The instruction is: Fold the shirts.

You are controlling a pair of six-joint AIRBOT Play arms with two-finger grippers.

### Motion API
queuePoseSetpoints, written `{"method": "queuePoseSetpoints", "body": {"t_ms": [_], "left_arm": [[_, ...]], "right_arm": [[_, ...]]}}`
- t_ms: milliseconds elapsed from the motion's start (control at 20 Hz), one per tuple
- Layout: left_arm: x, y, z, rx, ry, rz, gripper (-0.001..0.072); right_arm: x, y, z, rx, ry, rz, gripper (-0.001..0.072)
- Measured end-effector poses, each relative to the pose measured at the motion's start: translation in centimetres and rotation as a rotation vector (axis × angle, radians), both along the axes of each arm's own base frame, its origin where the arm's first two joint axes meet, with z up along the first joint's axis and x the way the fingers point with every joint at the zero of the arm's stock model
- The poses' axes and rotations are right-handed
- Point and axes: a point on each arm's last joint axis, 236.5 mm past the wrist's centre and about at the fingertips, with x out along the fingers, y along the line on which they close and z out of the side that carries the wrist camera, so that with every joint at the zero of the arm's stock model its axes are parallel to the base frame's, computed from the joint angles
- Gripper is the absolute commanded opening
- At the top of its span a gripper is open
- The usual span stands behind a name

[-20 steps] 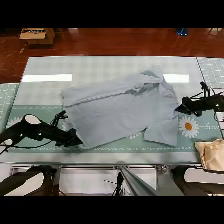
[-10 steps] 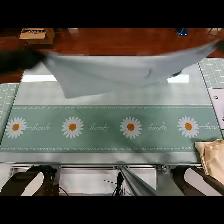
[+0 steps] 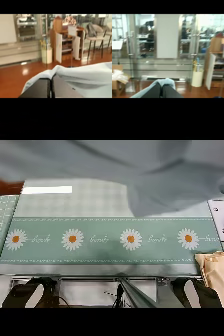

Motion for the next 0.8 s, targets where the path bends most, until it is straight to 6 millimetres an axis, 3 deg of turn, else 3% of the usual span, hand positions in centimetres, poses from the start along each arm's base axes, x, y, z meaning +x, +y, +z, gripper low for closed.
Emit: {"method": "queuePoseSetpoints", "body": {"t_ms": [150, 350, 550, 800], "left_arm": [[-3.2, 0.6, -2.5, 0.004, 0.099, 0.037, 0.0018], [-4.2, 1.4, -7.6, 0.016, 0.309, 0.091, 0.0018], [-1.6, 2.5, -14.9, 0.038, 0.591, 0.127, 0.0019], [5.8, 3.5, -25.9, 0.012, 0.906, 0.119, 0.0019]], "right_arm": [[-3.6, 0.1, -1.3, -0.033, 0.061, -0.088, 0.0037], [-4.0, -0.8, -6.5, -0.048, 0.293, -0.132, 0.0036], [-0.4, -2.6, -13.2, -0.035, 0.623, -0.087, 0.0036], [8.6, -4.9, -21.4, 0.075, 0.986, 0.095, 0.0036]]}}
